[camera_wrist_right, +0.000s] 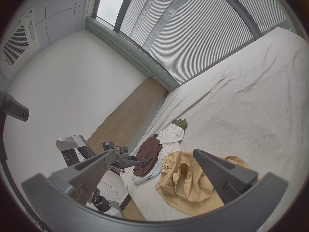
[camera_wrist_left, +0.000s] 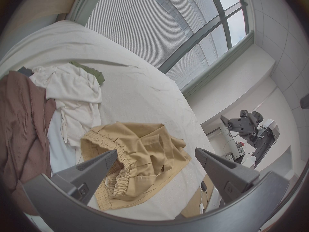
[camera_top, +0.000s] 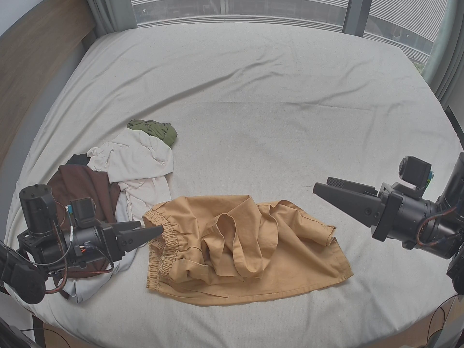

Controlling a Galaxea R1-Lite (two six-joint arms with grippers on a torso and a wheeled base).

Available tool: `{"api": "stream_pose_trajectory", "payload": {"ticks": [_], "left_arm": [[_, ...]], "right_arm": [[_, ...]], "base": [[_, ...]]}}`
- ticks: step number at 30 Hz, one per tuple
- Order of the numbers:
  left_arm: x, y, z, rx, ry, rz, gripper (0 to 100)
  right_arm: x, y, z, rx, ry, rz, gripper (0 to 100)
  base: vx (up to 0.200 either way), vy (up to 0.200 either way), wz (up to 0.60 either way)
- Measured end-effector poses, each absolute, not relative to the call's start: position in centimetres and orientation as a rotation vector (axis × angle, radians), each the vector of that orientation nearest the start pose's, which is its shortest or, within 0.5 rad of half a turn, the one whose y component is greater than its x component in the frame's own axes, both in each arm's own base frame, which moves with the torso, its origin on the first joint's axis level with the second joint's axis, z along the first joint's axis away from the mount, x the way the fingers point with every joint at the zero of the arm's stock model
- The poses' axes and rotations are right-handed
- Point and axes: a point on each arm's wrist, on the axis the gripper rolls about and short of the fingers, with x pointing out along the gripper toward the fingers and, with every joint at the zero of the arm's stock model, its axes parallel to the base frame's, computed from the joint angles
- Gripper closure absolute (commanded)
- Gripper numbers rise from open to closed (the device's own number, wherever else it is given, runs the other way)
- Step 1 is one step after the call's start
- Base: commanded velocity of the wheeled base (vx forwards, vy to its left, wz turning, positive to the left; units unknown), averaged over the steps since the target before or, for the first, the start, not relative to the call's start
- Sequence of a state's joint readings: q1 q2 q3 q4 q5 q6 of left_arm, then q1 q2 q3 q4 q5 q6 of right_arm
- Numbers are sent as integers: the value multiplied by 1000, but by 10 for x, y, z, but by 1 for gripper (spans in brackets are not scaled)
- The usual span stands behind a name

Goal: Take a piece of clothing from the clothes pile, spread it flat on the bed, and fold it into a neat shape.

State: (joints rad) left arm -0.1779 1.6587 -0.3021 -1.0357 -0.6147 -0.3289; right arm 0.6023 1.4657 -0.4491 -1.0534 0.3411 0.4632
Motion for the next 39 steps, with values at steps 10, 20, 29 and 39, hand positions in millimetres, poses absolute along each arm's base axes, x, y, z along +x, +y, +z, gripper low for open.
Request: {"api": "stream_pose_trajectory", "payload": {"ticks": [10, 20, 29, 39], "left_arm": [[240, -57, 83, -387, 485, -694, 0], [253, -61, 59, -422, 462, -679, 0], [258, -77, 38, -453, 488, -681, 0], [262, -95, 25, -524, 550, -684, 0]], "right_arm": [[183, 133, 193, 433, 182, 927, 0], [185, 130, 193, 434, 180, 919, 0], [187, 128, 193, 435, 178, 918, 0], [187, 128, 193, 435, 178, 918, 0]], "base": [[0, 0, 0], [0, 0, 0], [0, 0, 0], [0, 0, 0]]}}
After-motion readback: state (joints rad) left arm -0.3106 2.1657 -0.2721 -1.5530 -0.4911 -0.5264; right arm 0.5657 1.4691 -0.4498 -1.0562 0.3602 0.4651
